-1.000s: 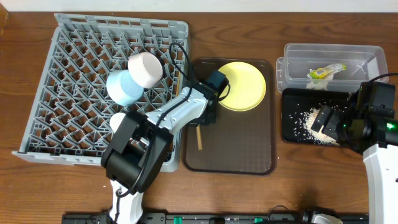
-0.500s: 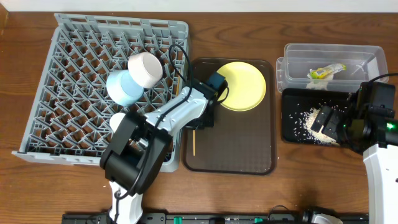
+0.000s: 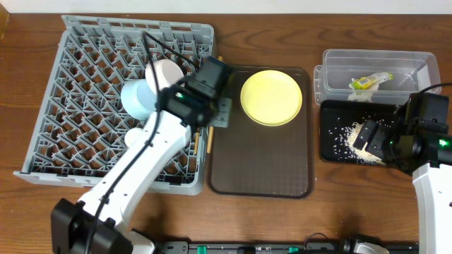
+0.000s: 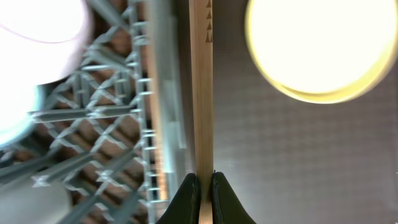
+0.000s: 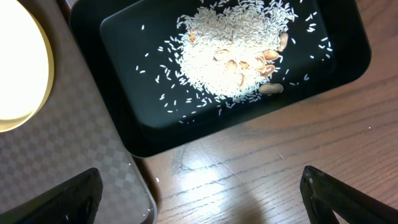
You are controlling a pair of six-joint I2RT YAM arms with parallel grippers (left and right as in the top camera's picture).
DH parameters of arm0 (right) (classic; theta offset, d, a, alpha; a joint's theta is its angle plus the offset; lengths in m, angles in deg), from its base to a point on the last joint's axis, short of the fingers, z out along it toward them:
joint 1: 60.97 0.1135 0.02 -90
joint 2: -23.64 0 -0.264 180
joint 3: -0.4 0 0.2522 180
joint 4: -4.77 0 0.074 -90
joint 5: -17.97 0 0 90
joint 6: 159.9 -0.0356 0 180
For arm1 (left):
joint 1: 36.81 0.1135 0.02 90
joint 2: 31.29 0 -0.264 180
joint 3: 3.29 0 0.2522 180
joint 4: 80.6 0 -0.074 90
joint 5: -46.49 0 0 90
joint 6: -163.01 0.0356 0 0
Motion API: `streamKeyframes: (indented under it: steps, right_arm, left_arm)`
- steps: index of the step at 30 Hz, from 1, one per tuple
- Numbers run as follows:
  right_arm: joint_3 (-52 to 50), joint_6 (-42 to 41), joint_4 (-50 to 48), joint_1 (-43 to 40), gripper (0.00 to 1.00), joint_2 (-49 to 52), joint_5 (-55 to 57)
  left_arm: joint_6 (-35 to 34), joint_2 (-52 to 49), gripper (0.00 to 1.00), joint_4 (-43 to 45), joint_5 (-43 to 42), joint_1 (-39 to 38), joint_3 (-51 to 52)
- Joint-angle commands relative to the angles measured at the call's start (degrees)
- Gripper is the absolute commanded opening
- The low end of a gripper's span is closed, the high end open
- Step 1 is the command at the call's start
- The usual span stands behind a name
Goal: Sort waste into correct bins and load items into the dishwasher
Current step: 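Carry the second chopstick to the rack and release it, then reach the left gripper to the yellow plate edge and grasp it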
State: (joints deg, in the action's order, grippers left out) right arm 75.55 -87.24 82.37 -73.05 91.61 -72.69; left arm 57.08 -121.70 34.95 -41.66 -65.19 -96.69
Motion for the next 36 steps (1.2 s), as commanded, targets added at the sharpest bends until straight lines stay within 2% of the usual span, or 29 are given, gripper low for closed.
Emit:
streamKeyframes:
  steps: [1, 8, 18, 21, 23, 24, 27, 34, 36]
  right_arm:
    - [0.52, 0.7, 0.04, -0.33, 0.99, -0.57, -0.26]
    - [0.52, 0.68, 0.0, -0.28, 0.99, -0.57, -0.28]
    - [0.52, 0.7, 0.09, -0.28, 0.99, -0.57, -0.28]
    - [0.52, 0.7, 0.11, -0.28, 0.99, -0.57, -0.28]
    - [0.52, 0.7, 0.24, -0.28, 0.99, -0.57, -0.28]
    - [0.52, 0.7, 0.26, -0.28, 0.99, -0.57, -0.26]
    - [0.52, 0.7, 0.22, -0.28, 0.99, -0.57, -0.26]
    - [0.52, 0.68, 0.22, -0.28, 0.99, -0.57, -0.28]
    - [0.52, 0.7, 0.22, -0.28, 0.99, -0.57, -0.26]
  left_arm:
    - [3.89, -1.95, 0.06, -0.48, 0.33, 4.46, -0.09]
    - [3.87, -5.14, 0.06, 0.5, -0.52, 10.75, -0.02]
    - [3.87, -11.61, 0.06, 1.03, -2.75, 10.95, 0.22]
    - [3.89, -12.2, 0.17, 1.18, -2.71, 11.02, 0.22]
    - [3.89, -11.91, 0.36, 1.51, -2.73, 11.02, 0.22]
    - [3.89, -11.65, 0.39, 1.7, -2.71, 11.02, 0.22]
    - [4.33, -10.1, 0.43, 1.7, -2.73, 11.02, 0.11]
    - [5.18, -1.31, 0.44, 3.26, -2.8, 10.84, 0.11]
    - [5.22, 1.07, 0.48, 4.66, -4.26, 10.32, 0.11]
